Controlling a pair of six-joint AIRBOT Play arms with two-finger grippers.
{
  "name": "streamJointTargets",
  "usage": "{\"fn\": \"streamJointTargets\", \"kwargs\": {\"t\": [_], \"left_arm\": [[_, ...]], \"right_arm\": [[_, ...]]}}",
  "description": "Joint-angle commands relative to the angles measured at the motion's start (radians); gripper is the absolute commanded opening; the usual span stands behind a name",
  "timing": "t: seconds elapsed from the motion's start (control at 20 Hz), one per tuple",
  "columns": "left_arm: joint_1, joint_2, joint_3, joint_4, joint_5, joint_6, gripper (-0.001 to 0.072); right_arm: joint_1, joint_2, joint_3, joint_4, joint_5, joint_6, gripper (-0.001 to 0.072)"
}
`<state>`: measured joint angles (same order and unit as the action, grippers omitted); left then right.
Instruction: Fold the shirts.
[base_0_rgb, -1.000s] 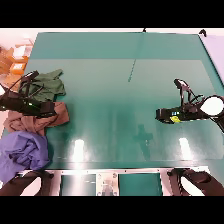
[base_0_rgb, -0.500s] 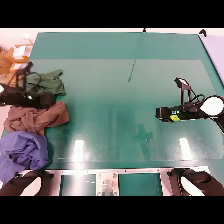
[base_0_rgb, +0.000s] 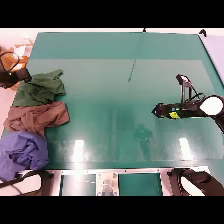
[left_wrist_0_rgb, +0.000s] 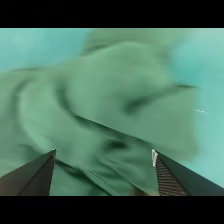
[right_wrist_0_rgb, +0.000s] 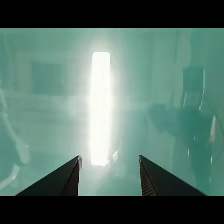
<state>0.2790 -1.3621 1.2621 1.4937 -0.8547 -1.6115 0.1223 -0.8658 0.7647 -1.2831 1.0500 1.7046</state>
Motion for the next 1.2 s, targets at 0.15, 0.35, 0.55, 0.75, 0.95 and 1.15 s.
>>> {"fn": "streamJointTargets", "kwargs": {"t": [0.15, 0.35, 0.55, 0.75, 0.95, 1.15], "left_arm": [[0.055, -0.289, 0.028, -0.077, 0.153, -0.01, 0.072], [0.055, -0.286, 0.115, -0.121, 0.07, 0.035, 0.0021], [0.007, -0.22, 0.312, -0.22, -0.119, 0.114, 0.0019], [-0.188, -0.057, 0.446, -0.376, -0.229, 0.159, 0.002], [-0.485, 0.048, 0.491, -0.565, -0.263, 0.173, 0.002], [-0.769, 0.015, 0.489, -0.555, -0.272, 0.136, 0.002]], "right_arm": [[0.0, -0.001, 0.0, -0.001, -0.041, 0.0, 0.0435], [0.0, -0.001, 0.0, -0.001, -0.041, 0.0, 0.0434], [-0.006, 0.0, 0.014, 0.0, -0.039, 0.0, 0.0432], [-0.087, 0.0, 0.097, 0.0, -0.023, 0.0, 0.0392], [-0.194, 0.0, 0.198, 0.001, 0.022, -0.001, 0.0392], [-0.258, 0.0, 0.23, 0.005, 0.071, 0.0, 0.0392]]}}
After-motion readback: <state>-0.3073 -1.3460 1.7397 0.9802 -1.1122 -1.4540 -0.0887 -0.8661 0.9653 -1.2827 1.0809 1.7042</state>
